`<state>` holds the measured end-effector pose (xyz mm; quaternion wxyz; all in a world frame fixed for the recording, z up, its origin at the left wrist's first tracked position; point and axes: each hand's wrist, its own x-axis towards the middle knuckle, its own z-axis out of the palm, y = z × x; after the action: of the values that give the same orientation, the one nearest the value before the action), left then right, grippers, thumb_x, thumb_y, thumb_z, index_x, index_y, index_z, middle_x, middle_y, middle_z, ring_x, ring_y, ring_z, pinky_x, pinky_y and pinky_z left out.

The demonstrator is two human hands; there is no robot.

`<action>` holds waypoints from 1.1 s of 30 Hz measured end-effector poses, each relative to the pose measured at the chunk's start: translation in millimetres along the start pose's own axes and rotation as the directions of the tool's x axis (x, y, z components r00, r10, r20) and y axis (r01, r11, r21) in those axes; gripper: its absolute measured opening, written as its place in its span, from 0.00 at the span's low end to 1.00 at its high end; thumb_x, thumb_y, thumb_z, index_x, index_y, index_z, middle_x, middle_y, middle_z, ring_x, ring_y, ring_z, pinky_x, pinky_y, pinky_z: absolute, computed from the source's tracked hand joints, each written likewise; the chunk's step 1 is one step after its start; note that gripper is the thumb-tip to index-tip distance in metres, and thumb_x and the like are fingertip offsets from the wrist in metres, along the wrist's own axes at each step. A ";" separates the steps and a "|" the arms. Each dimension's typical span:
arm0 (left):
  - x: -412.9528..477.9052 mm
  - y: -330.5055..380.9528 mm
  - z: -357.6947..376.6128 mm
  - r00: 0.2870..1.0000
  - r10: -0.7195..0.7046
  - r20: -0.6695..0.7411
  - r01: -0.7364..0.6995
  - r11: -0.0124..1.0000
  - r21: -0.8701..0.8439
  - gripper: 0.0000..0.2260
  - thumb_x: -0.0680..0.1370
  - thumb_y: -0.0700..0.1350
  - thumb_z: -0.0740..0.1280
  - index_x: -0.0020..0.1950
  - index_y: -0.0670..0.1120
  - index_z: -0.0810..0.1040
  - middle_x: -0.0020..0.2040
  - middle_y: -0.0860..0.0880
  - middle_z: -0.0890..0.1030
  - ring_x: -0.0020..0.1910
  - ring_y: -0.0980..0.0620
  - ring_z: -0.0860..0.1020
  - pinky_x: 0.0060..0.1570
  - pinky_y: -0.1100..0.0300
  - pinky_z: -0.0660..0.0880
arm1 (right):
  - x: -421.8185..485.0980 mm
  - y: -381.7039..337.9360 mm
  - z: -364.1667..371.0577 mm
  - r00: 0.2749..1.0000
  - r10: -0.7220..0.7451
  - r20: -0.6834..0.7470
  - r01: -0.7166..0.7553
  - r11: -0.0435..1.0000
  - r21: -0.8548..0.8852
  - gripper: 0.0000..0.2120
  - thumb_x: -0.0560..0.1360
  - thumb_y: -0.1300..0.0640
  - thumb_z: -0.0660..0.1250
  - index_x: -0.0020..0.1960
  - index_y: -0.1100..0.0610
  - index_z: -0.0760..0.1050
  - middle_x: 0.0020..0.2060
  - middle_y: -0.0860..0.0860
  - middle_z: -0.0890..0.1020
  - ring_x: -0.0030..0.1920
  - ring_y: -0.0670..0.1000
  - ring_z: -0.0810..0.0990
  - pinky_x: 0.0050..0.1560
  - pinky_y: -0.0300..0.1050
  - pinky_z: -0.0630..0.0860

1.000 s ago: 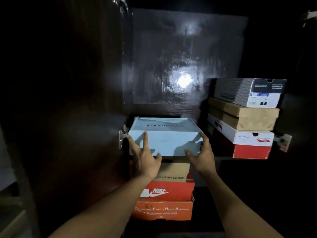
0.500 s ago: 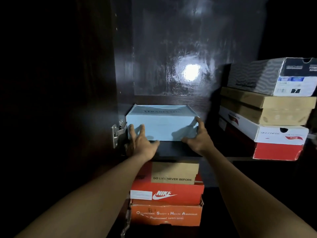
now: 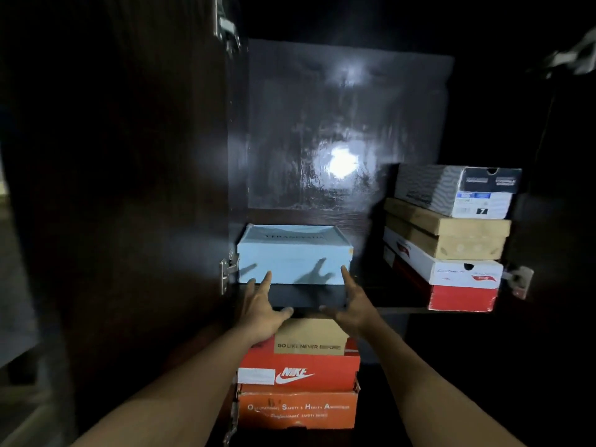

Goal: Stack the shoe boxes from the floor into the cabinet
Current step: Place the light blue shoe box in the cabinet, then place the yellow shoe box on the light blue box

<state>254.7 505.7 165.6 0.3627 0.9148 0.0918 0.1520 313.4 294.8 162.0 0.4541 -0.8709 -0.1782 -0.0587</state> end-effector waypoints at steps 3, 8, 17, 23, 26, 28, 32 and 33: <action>-45.6 18.7 -7.2 0.997 0.034 0.062 -0.030 0.998 -0.063 0.45 0.75 0.52 0.73 0.81 0.55 0.45 0.81 0.48 0.45 0.80 0.46 0.50 0.74 0.54 0.58 | -47.7 -3.4 -20.3 0.994 0.092 0.051 -0.089 0.995 -0.051 0.52 0.67 0.46 0.77 0.74 0.29 0.42 0.71 0.50 0.67 0.68 0.55 0.73 0.66 0.51 0.74; -128.6 55.9 -5.4 0.971 0.129 0.200 -0.111 0.989 -0.098 0.44 0.74 0.51 0.74 0.81 0.56 0.49 0.81 0.45 0.49 0.79 0.46 0.56 0.73 0.55 0.60 | -167.4 -24.3 -82.6 0.979 0.197 0.046 -0.186 0.964 -0.190 0.42 0.72 0.49 0.74 0.79 0.45 0.54 0.75 0.55 0.65 0.73 0.56 0.67 0.73 0.50 0.66; -278.1 176.1 38.0 0.790 0.471 0.392 -0.419 0.882 -0.216 0.42 0.74 0.57 0.73 0.81 0.54 0.52 0.79 0.47 0.56 0.76 0.46 0.61 0.70 0.54 0.63 | -410.4 -34.1 -206.8 0.861 0.392 -0.326 -0.495 0.792 -0.357 0.45 0.73 0.47 0.73 0.81 0.53 0.50 0.74 0.58 0.68 0.72 0.57 0.69 0.70 0.47 0.68; -348.2 228.9 91.0 0.626 0.602 0.496 -0.501 0.798 -0.335 0.41 0.74 0.56 0.72 0.81 0.54 0.52 0.79 0.47 0.56 0.76 0.47 0.62 0.70 0.55 0.62 | -522.6 -8.8 -267.0 0.720 0.530 -0.448 -0.683 0.654 -0.325 0.42 0.76 0.47 0.71 0.81 0.55 0.50 0.78 0.57 0.61 0.75 0.57 0.64 0.69 0.51 0.67; -364.6 245.3 122.0 0.582 0.615 0.533 -0.511 0.786 -0.349 0.41 0.74 0.56 0.73 0.81 0.53 0.54 0.79 0.47 0.58 0.76 0.46 0.62 0.70 0.55 0.63 | -549.0 10.3 -295.9 0.672 0.564 -0.481 -0.732 0.605 -0.314 0.43 0.76 0.46 0.71 0.81 0.55 0.49 0.78 0.57 0.61 0.76 0.58 0.64 0.70 0.52 0.68; -370.8 256.1 147.0 0.564 0.623 0.542 -0.517 0.778 -0.356 0.41 0.74 0.55 0.73 0.81 0.51 0.55 0.78 0.46 0.60 0.75 0.46 0.63 0.69 0.57 0.62 | -562.0 25.6 -315.2 0.642 0.574 -0.507 -0.755 0.588 -0.290 0.44 0.75 0.46 0.72 0.81 0.55 0.50 0.78 0.57 0.61 0.76 0.58 0.63 0.71 0.53 0.67; -383.4 276.8 205.1 0.518 0.610 0.601 -0.508 0.784 -0.358 0.41 0.75 0.53 0.73 0.81 0.49 0.54 0.78 0.45 0.60 0.75 0.45 0.63 0.66 0.59 0.63 | -589.9 57.3 -349.3 0.567 0.610 -0.553 -0.802 0.562 -0.202 0.45 0.74 0.45 0.73 0.80 0.55 0.51 0.76 0.58 0.64 0.74 0.58 0.66 0.69 0.52 0.68; -387.9 282.7 220.8 0.501 0.599 0.624 -0.498 0.790 -0.358 0.41 0.75 0.53 0.73 0.81 0.50 0.53 0.79 0.46 0.58 0.76 0.45 0.62 0.68 0.57 0.64 | -597.7 65.7 -357.3 0.552 0.613 -0.565 -0.809 0.559 -0.184 0.46 0.74 0.44 0.73 0.80 0.55 0.50 0.75 0.59 0.67 0.72 0.58 0.69 0.66 0.50 0.70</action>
<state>-16.3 53.9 126.6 0.3603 0.8543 -0.3611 -0.1001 -197.0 -183.5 161.0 0.2630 -0.9032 0.3254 -0.0959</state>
